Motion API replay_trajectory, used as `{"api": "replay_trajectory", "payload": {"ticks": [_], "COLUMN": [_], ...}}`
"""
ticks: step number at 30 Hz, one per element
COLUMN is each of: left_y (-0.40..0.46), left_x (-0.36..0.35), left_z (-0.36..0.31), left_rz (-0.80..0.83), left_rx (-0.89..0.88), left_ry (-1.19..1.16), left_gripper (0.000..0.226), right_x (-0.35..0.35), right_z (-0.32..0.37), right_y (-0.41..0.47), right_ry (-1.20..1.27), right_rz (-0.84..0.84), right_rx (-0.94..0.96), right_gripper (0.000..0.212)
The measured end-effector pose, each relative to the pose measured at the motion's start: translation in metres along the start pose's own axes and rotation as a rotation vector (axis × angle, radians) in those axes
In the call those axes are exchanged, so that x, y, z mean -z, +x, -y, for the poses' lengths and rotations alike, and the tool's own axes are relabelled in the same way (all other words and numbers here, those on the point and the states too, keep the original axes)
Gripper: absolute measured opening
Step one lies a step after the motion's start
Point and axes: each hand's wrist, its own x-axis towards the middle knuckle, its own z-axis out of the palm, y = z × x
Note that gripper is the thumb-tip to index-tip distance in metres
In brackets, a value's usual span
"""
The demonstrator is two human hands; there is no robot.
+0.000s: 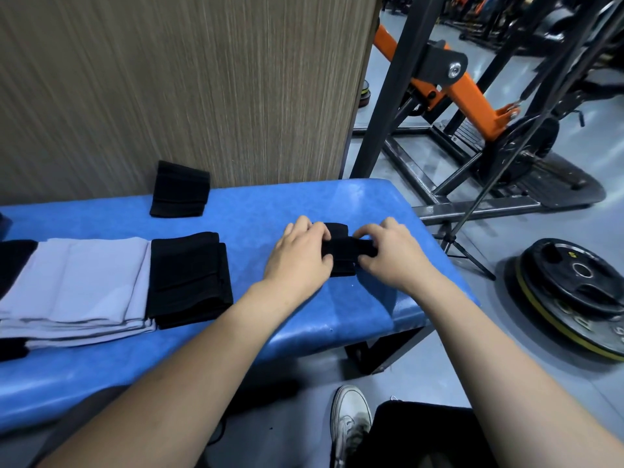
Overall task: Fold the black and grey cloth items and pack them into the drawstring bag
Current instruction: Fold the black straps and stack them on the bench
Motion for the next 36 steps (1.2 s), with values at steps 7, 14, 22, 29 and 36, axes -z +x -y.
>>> {"api": "replay_trajectory", "payload": {"ticks": [7, 14, 22, 29, 36], "left_y": [0.0, 0.005, 0.009, 0.003, 0.008], "left_x": [-0.005, -0.003, 0.013, 0.021, 0.011], "left_z": [0.004, 0.007, -0.005, -0.015, 0.003], "left_rz": [0.052, 0.096, 0.05, 0.048, 0.001], "left_rx": [-0.008, 0.037, 0.257, 0.347, 0.421], "left_ry": [0.021, -0.04, -0.471, -1.143, -0.785], "left_gripper": [0.028, 0.032, 0.014, 0.024, 0.022], "right_x": [-0.001, -0.005, 0.002, 0.001, -0.004], "right_z": [0.004, -0.004, 0.012, 0.03, 0.019], "right_y": [0.009, 0.019, 0.011, 0.006, 0.008], "right_ry": [-0.012, 0.156, 0.585, 0.521, 0.497], "right_rz": [0.167, 0.092, -0.012, -0.15, 0.044], "right_rx": [-0.018, 0.003, 0.108, 0.258, 0.186], "right_gripper": [0.06, 0.048, 0.047, 0.053, 0.06]}}
